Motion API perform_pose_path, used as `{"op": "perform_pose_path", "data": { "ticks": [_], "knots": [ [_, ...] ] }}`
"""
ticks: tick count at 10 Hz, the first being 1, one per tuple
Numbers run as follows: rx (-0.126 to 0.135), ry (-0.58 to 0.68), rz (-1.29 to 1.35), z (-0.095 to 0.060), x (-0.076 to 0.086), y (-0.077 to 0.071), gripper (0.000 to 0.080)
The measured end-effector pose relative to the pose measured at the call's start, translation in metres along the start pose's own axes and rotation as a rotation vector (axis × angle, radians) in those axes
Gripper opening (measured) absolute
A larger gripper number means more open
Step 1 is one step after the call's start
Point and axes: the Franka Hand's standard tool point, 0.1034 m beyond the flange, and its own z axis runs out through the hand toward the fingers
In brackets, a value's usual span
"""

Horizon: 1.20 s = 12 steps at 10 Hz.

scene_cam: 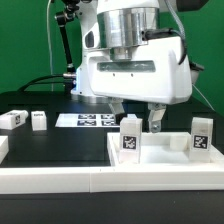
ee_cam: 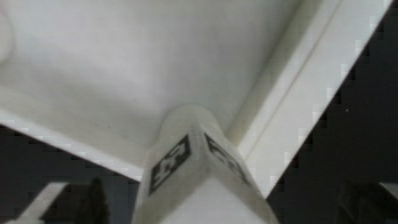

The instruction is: Assemble square table

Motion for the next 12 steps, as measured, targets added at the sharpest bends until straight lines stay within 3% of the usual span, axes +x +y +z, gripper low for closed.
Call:
{"op": "perform_pose_path", "data": {
  "ticks": [4, 9, 11, 12],
  "knots": [
    [-0.019, 0.009, -0.302, 0.0013, -0.0011, 0.0004, 0.0649],
    [-0.063, 0.026, -0.684, 0.0012, -0.0002, 0.0012, 0.0649],
    [-0.066, 0.023, -0.819, 0.0008, 0.0025, 0.0028, 0.0649],
    [-0.065, 0.023, -0.802, 0.0008, 0.0023, 0.0026, 0.0519]
  ]
}}
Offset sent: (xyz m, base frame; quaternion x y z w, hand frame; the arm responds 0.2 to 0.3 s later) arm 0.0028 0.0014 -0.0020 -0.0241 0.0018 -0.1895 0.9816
